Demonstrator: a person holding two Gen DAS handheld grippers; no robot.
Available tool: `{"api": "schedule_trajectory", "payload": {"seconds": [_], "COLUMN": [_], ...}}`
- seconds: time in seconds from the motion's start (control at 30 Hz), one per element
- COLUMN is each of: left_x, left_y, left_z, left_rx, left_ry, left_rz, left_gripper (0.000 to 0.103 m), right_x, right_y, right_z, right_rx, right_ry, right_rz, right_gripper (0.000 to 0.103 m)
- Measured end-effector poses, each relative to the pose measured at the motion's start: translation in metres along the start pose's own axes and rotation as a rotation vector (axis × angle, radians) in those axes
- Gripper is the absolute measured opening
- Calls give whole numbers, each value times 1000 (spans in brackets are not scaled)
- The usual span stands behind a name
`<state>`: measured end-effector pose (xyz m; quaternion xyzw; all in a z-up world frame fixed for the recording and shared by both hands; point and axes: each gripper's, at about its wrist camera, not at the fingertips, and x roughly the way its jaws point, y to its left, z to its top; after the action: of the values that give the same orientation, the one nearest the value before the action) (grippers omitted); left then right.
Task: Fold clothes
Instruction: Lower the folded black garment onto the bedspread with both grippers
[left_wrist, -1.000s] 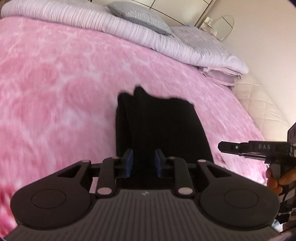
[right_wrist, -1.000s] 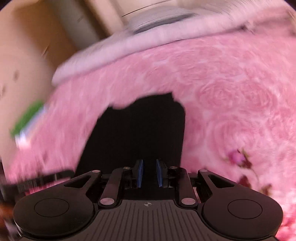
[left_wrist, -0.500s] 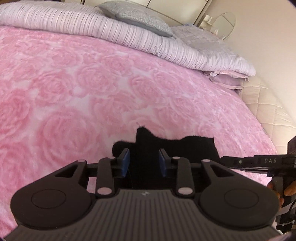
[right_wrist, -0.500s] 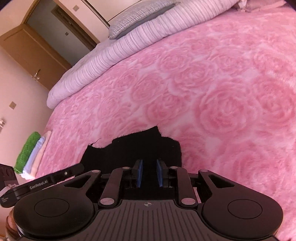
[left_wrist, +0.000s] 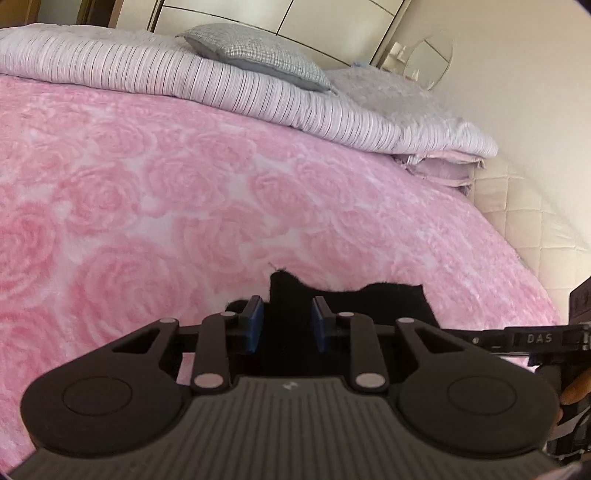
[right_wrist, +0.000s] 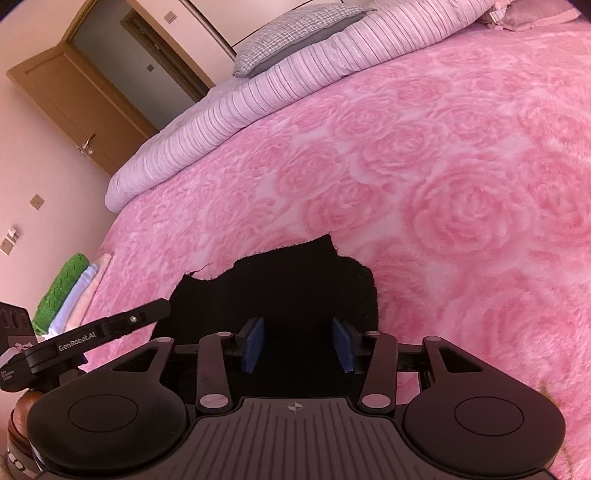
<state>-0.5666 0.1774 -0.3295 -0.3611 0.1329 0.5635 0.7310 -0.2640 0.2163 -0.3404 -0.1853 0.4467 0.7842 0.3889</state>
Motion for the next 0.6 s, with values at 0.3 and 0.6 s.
{"api": "schedule_trajectory", "payload": {"seconds": [0.3, 0.6], "left_x": [15, 15], "left_y": [2, 14], "left_z": [-7, -10], "left_rx": [-44, -138], "left_ry": [65, 69], "left_rz": [-14, -66], "left_gripper": [20, 8], "right_x": [4, 11], "right_y": [-1, 6], "right_z": [4, 8], "right_rx": [-6, -61], "right_ry": [3, 18], "right_rz": [-3, -30], "right_gripper": [45, 45]}}
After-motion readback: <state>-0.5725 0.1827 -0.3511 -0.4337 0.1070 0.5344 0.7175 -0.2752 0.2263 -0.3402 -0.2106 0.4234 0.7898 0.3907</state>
